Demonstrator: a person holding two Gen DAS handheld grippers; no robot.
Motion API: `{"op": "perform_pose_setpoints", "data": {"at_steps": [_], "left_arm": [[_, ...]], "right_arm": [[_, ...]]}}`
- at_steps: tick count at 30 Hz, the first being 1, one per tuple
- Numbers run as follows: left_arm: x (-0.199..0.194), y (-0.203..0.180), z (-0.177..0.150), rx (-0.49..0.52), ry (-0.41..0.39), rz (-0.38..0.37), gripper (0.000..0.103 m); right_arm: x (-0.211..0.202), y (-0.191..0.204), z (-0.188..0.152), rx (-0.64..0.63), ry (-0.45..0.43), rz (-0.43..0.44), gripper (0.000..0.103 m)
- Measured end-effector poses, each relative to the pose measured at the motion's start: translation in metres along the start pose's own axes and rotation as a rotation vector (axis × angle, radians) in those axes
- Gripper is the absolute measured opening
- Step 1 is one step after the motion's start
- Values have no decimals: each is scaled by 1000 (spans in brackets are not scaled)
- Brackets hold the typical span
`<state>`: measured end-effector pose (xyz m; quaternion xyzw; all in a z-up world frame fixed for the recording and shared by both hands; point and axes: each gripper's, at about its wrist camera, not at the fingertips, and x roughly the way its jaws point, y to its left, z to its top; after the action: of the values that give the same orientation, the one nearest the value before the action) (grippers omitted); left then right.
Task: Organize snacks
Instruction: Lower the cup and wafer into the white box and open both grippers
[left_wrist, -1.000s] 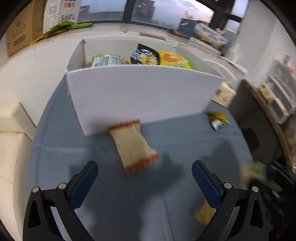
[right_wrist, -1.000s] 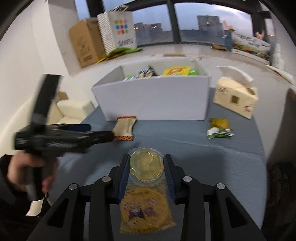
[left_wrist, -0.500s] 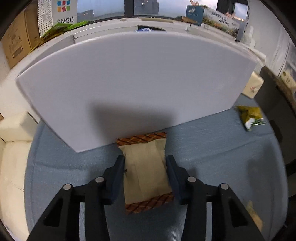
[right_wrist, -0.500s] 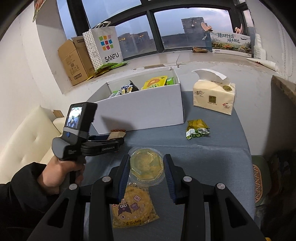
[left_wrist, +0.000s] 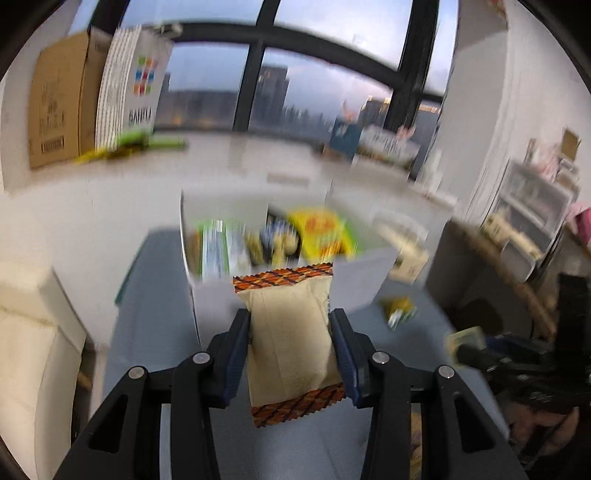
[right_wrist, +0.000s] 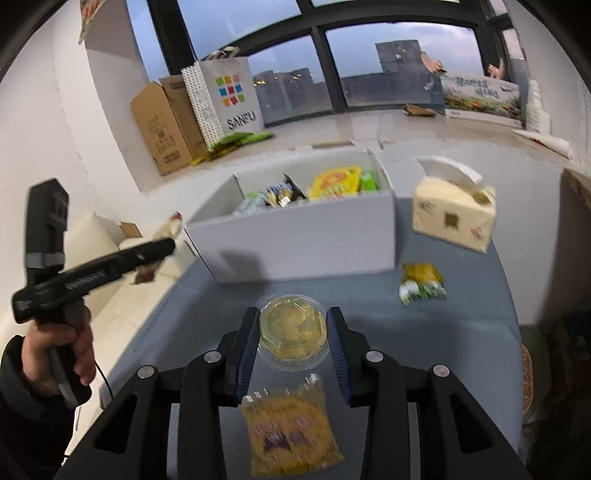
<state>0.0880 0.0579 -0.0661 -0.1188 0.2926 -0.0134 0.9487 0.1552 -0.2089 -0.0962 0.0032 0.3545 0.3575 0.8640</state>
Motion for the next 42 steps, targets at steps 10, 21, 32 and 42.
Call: {"op": "perform_pose_setpoints", "data": {"at_steps": [10,21,32,42], "left_arm": [[48,20,90,-23,-62,6,48],[133,25,114,32,19,73,51],[130,22,107,86,81,86,103],[73,6,103,102,11,45,103]], "right_arm": [[38,2,105,-14,-50,27,39],[122,-17,179,-4,16,-53,40],[117,-26,184,16,-6,-169,103],[79,-10,172,-14,-65,-75,103]]}}
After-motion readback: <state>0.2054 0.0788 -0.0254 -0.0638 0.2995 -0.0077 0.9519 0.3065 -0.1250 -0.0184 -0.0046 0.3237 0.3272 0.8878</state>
